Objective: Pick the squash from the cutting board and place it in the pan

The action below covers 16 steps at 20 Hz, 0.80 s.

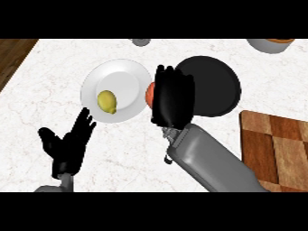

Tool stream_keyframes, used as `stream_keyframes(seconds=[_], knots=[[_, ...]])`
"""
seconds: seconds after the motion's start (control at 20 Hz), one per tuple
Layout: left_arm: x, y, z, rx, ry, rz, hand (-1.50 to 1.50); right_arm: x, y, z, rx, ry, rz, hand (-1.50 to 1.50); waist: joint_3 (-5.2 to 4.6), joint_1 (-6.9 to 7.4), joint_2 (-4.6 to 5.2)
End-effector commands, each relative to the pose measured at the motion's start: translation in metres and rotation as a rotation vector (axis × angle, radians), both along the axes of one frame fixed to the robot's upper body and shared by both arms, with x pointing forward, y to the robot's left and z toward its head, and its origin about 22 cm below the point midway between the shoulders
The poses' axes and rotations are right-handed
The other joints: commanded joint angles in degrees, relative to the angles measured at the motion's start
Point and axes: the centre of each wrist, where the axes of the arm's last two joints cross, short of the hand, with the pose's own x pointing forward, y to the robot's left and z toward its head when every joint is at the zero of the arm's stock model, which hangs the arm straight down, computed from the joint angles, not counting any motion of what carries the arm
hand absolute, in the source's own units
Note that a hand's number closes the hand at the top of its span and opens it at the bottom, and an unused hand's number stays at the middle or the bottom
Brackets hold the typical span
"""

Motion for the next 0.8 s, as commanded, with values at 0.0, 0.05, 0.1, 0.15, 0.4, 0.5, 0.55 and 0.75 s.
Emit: stream_keyframes(seconds=[0.0, 0.05, 0.1, 0.15, 0.4, 0.5, 0.55, 0.75], knots=[[0.002, 0.002, -0.007, 0.010, 0.022, 0.021, 0.00, -0.012, 0.033, 0.024, 0.086, -0.090, -0.107, 1.50, -0.02, -0.84, 0.30], [0.000, 0.003, -0.007, 0.001, 0.012, 0.001, 0.00, -0.004, 0.034, 0.020, 0.078, -0.082, -0.151, 1.50, -0.04, -0.53, 0.50], [0.006, 0.002, -0.002, -0.002, 0.015, 0.011, 0.00, -0.002, 0.039, 0.037, 0.079, -0.084, -0.158, 1.50, -0.02, -0.98, 0.34], [0.006, -0.006, 0.002, 0.009, 0.015, 0.001, 0.00, -0.003, 0.039, 0.026, 0.107, -0.086, -0.155, 1.50, 0.06, -0.97, 0.44], [-0.002, 0.008, -0.004, 0.020, 0.005, 0.022, 0.00, 0.022, 0.038, 0.037, 0.176, -0.085, -0.207, 1.50, 0.04, -1.28, 0.75], [-0.008, -0.005, -0.008, 0.007, 0.025, 0.045, 0.00, 0.035, 0.031, 0.033, 0.223, -0.125, -0.189, 1.50, 0.13, -2.45, 0.82], [-0.009, 0.011, -0.012, 0.012, 0.016, 0.044, 0.00, 0.034, 0.031, 0.022, 0.207, -0.104, -0.203, 1.50, 0.07, -2.96, 0.76], [0.002, 0.024, 0.000, 0.007, 0.010, 0.079, 0.00, 0.067, 0.018, 0.015, 0.137, -0.143, -0.229, 1.50, 0.11, -4.49, 0.86]])
